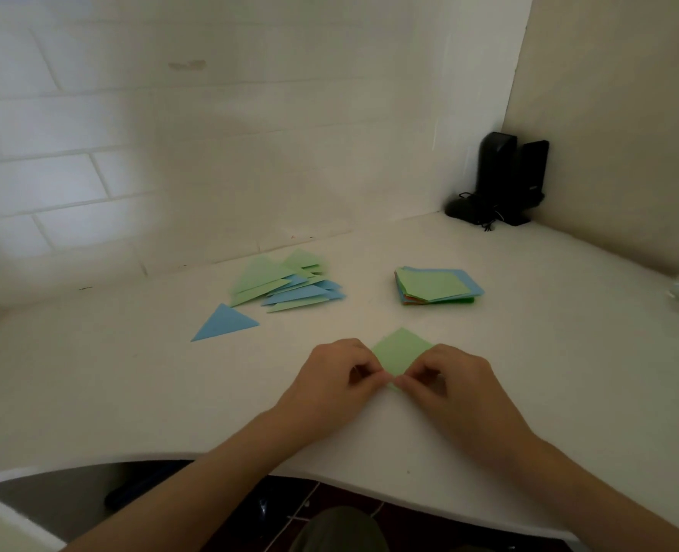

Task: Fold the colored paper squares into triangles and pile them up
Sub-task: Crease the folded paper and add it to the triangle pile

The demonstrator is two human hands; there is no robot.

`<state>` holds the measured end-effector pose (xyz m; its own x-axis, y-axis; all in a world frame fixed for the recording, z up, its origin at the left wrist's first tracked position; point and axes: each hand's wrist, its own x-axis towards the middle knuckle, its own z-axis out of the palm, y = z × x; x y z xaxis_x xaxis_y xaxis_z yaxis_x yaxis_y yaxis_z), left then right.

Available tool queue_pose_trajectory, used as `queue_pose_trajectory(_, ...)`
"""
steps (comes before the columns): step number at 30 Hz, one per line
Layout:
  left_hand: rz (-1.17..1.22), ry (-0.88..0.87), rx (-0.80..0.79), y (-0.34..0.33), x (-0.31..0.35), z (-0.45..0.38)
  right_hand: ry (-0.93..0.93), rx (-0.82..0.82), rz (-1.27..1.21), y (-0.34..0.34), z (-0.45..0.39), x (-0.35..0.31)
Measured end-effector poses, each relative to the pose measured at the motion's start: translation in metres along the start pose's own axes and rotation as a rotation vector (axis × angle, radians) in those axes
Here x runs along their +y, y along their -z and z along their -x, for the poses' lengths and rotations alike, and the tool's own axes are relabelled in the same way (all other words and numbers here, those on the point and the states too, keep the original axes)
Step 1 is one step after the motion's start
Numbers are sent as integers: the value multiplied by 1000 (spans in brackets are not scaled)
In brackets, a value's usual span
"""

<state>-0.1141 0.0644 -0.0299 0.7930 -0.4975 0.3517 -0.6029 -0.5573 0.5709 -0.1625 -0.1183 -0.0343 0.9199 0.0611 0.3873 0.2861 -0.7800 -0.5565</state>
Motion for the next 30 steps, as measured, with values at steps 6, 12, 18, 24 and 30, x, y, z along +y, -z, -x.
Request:
queue_pose_trajectory(6, 49, 66, 19, -3, -1, -1, -44, -15, -51, 0, -1, -2)
queue_pose_trajectory(12, 80, 103, -26, 0, 1, 0, -100, -49, -116, 2, -1, -4)
queue_pose_trajectory(18, 80, 130, -41, -1, 0, -2, -136, -69, -115, 7, -2, -1)
queue_pose_trajectory(24, 81, 158, -141, 3, 2, -5, -124, -94, -133, 5, -2, 0)
queue_pose_trajectory(30, 114, 182, -179, 7, -2, -7, -111, -176, -117, 18, -5, -1)
